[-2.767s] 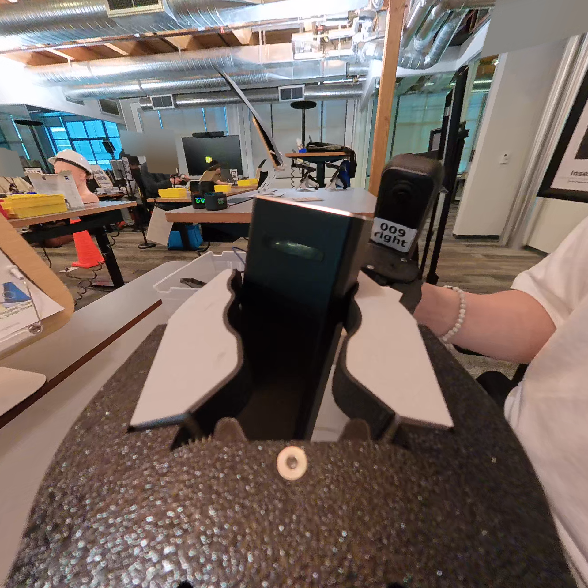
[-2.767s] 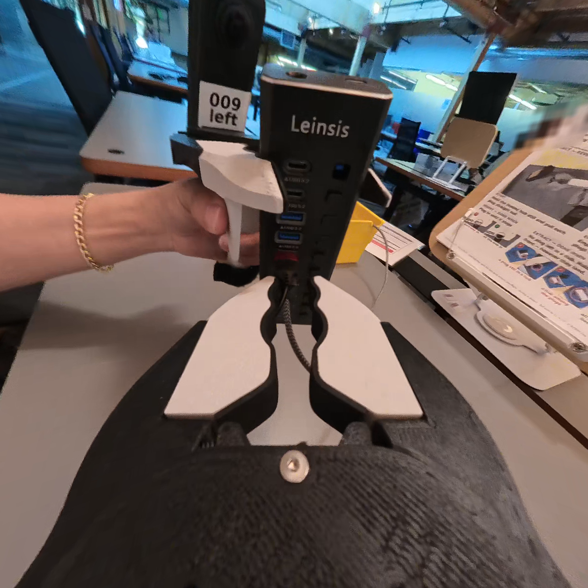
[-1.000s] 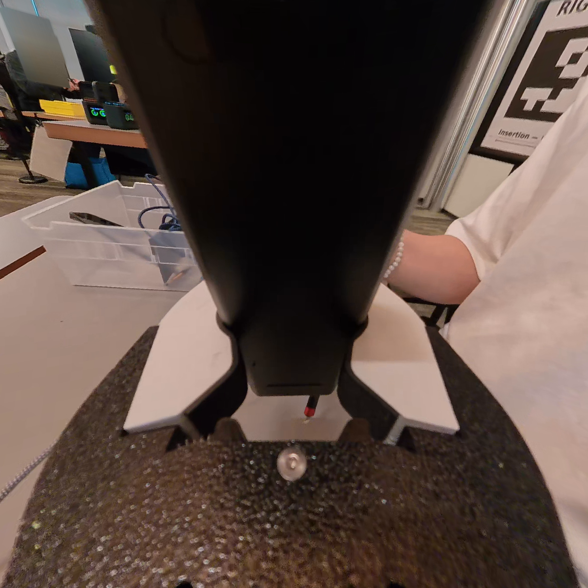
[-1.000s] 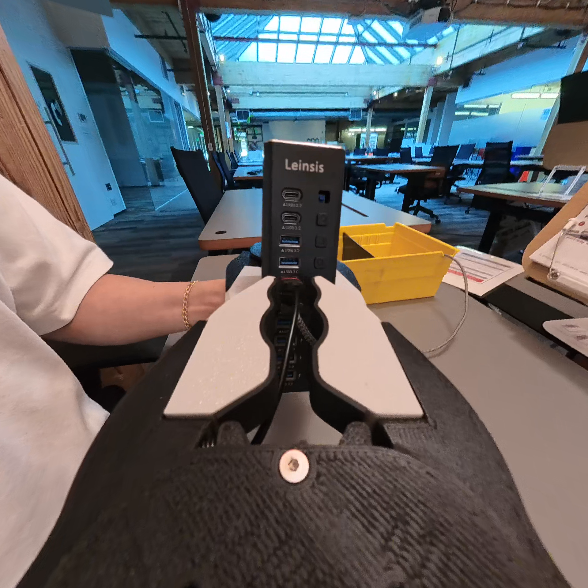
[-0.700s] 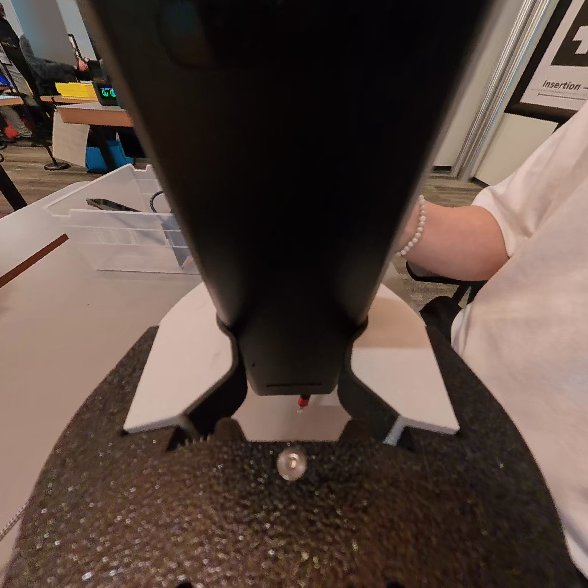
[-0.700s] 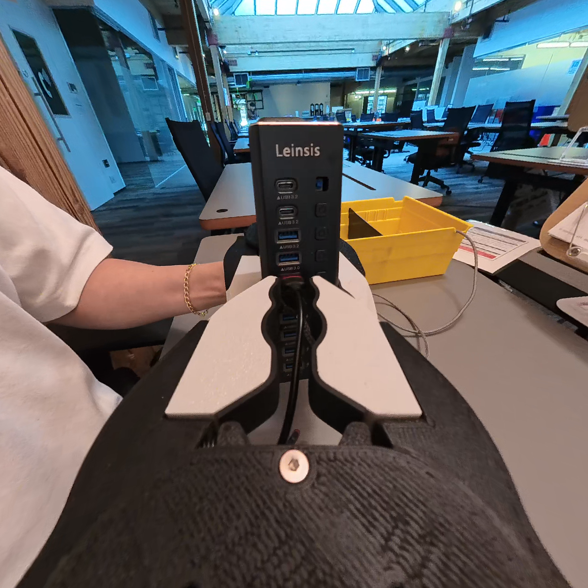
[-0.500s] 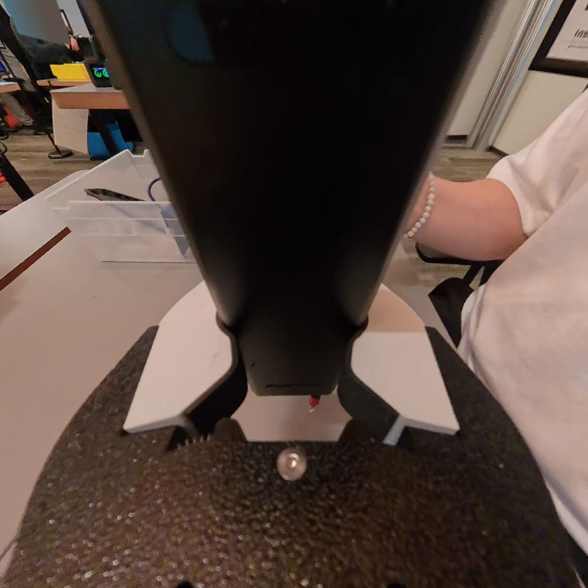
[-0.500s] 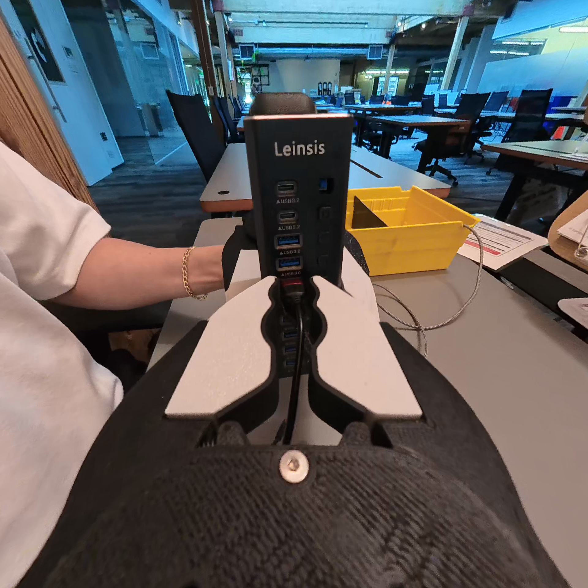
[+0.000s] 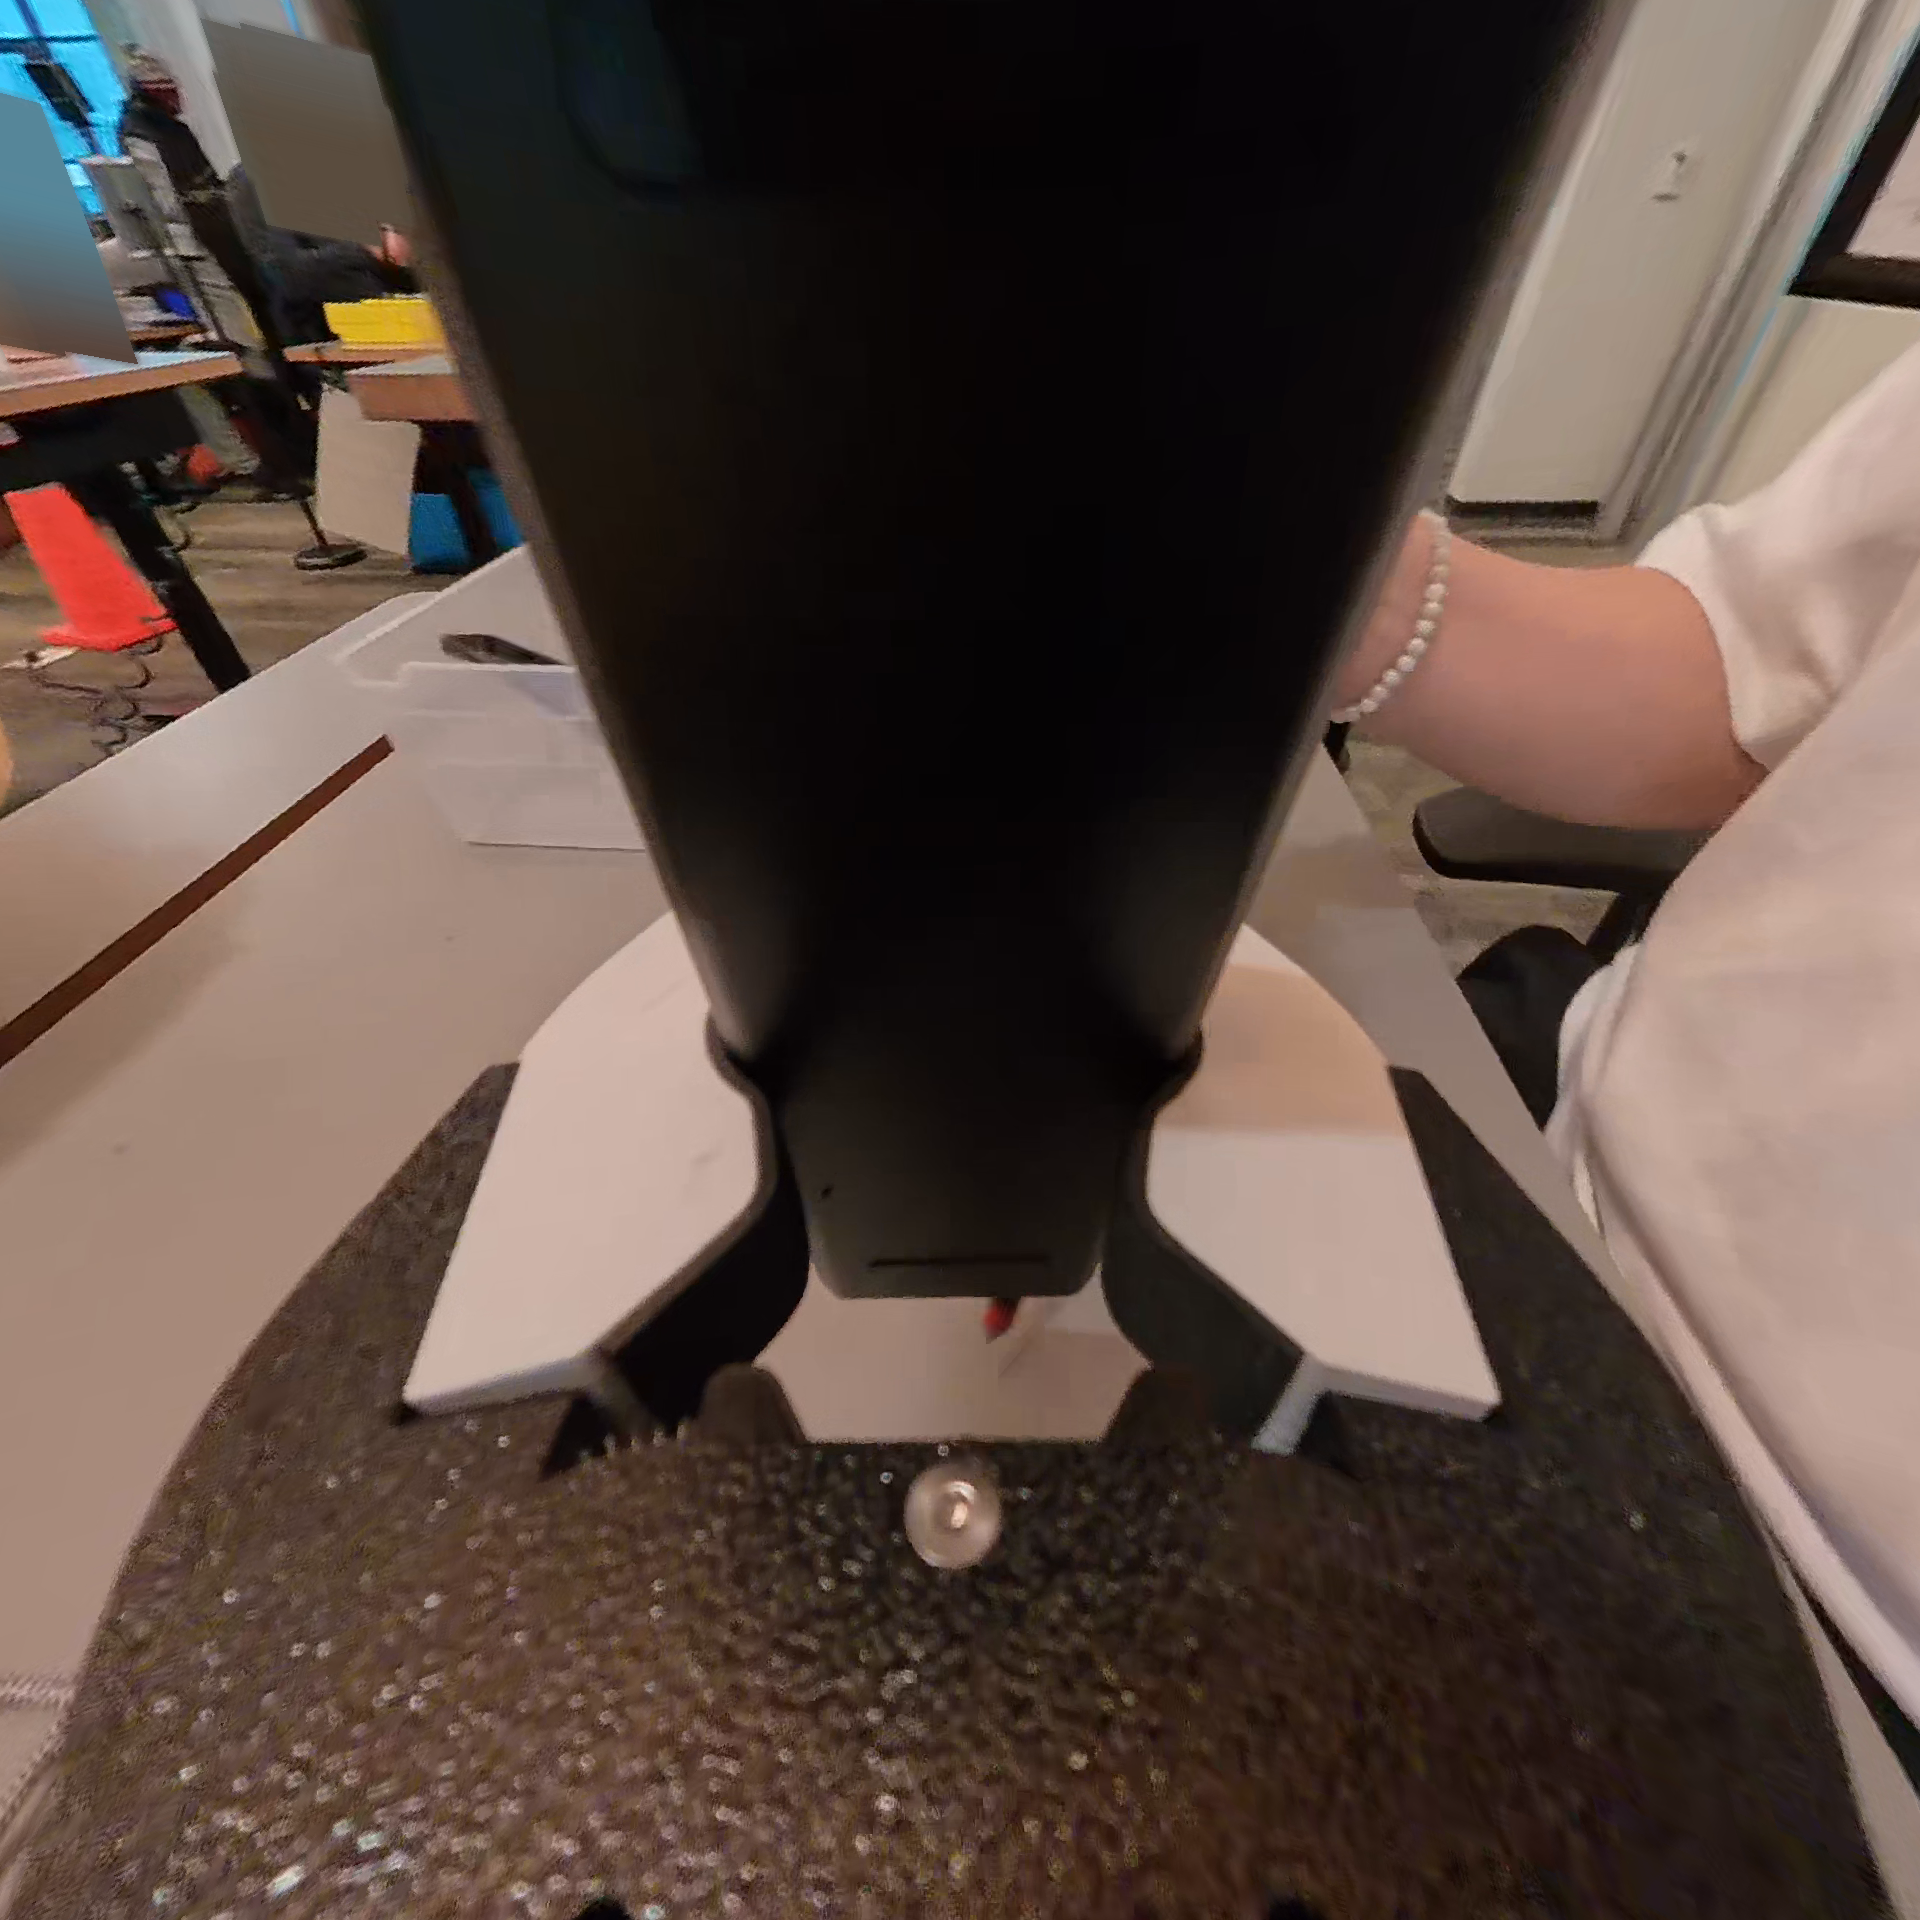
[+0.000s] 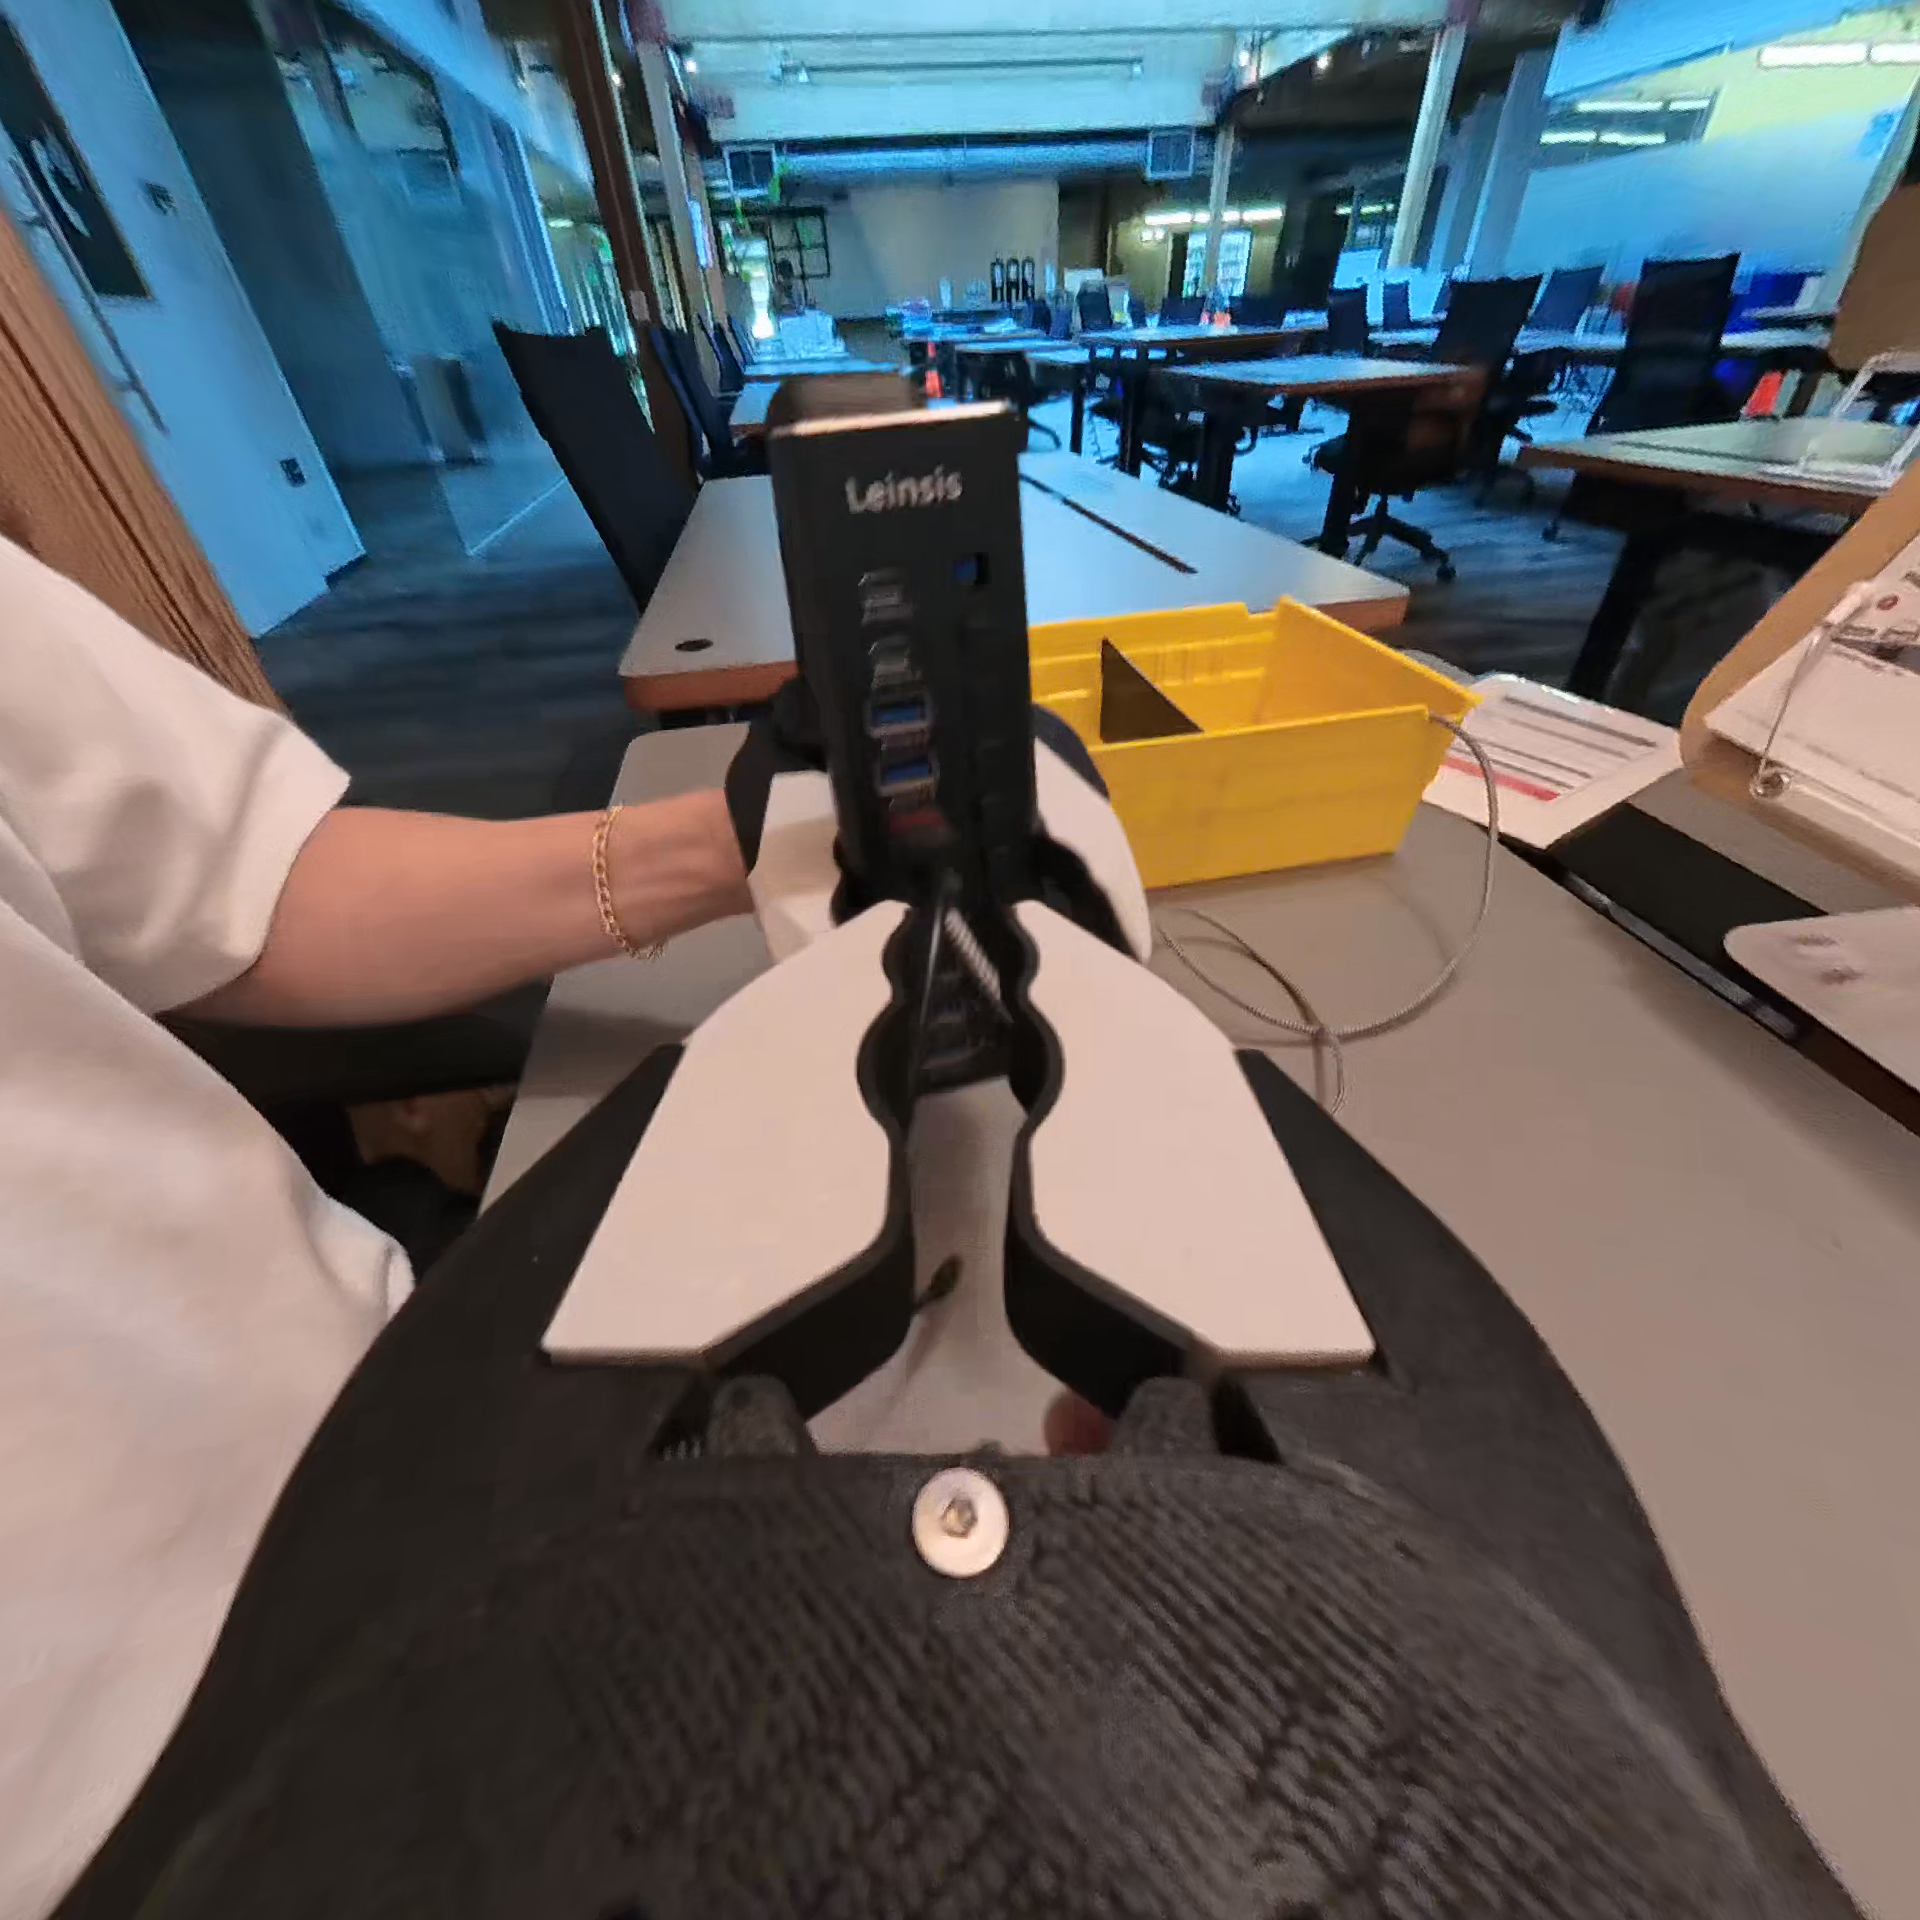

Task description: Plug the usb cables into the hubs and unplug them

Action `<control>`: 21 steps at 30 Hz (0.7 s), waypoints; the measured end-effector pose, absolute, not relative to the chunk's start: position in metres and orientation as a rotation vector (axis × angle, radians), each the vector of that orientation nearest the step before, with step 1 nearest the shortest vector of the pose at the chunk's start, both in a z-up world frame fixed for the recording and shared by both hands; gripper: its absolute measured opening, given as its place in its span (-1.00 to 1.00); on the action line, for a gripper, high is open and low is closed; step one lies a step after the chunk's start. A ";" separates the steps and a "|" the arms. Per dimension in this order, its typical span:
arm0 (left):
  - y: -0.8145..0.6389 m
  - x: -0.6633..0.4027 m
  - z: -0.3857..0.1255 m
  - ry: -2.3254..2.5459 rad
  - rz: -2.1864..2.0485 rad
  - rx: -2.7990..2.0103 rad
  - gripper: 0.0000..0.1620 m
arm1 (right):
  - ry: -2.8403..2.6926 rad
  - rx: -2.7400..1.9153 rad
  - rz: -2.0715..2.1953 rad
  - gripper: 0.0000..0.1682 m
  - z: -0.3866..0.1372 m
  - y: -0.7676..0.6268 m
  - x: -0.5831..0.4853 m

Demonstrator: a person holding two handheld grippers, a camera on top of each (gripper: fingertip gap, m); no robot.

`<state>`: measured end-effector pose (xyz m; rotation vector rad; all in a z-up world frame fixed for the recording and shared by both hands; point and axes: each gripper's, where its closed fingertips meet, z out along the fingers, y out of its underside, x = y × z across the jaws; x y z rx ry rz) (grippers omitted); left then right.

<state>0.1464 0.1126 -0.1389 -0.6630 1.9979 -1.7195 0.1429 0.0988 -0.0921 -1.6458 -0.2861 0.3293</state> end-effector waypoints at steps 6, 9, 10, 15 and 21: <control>0.090 0.144 -0.146 2.057 -1.718 -0.595 -0.12 | -0.396 -1.762 0.341 -0.73 -0.116 0.118 0.118; 0.089 0.144 -0.146 2.046 -1.727 -0.593 -0.13 | -0.404 -1.751 0.329 -0.81 -0.117 0.119 0.115; 0.089 0.144 -0.146 2.041 -1.731 -0.593 -0.13 | -0.393 -1.745 0.332 -0.81 -0.116 0.120 0.115; 0.087 0.145 -0.145 2.040 -1.737 -0.583 -0.13 | -0.353 -1.723 0.367 -0.81 -0.114 0.118 0.115; 0.086 0.146 -0.144 2.046 -1.725 -0.578 -0.12 | -0.372 -1.719 0.322 -0.82 -0.113 0.117 0.117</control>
